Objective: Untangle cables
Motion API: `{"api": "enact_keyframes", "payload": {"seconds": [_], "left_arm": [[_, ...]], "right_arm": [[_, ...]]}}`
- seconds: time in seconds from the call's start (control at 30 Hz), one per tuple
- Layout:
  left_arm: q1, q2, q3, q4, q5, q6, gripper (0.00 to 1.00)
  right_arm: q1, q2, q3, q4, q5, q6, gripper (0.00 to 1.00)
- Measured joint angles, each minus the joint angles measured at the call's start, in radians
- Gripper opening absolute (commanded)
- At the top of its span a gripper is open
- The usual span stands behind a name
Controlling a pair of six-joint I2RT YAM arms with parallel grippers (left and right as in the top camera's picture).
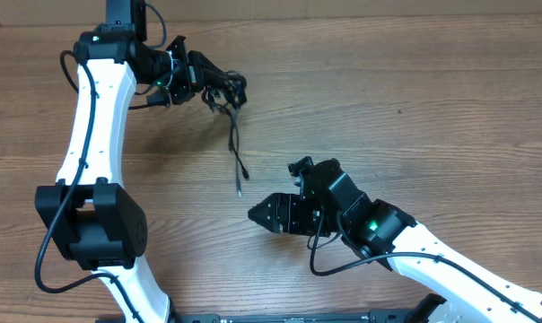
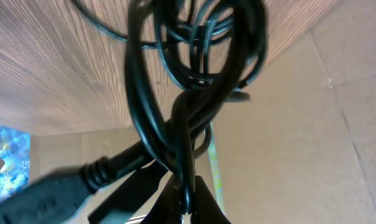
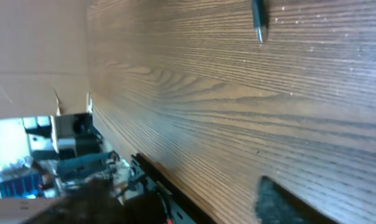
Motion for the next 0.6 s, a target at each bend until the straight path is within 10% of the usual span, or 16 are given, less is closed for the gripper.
{"api": "enact_keyframes", "payload": {"seconds": [0.37,0.6], "left_arm": [[0.0,0.0,0.0,-0.001,0.113,0.167,0.04],[0.0,0.0,0.0,-0.027,0.202,0.737,0.04]], "right_arm": [[0.0,0.0,0.0,-0.003,0.073,-0.035,0.93],[0.0,0.0,0.0,0.05,0.206,-0.089,0.95]]}}
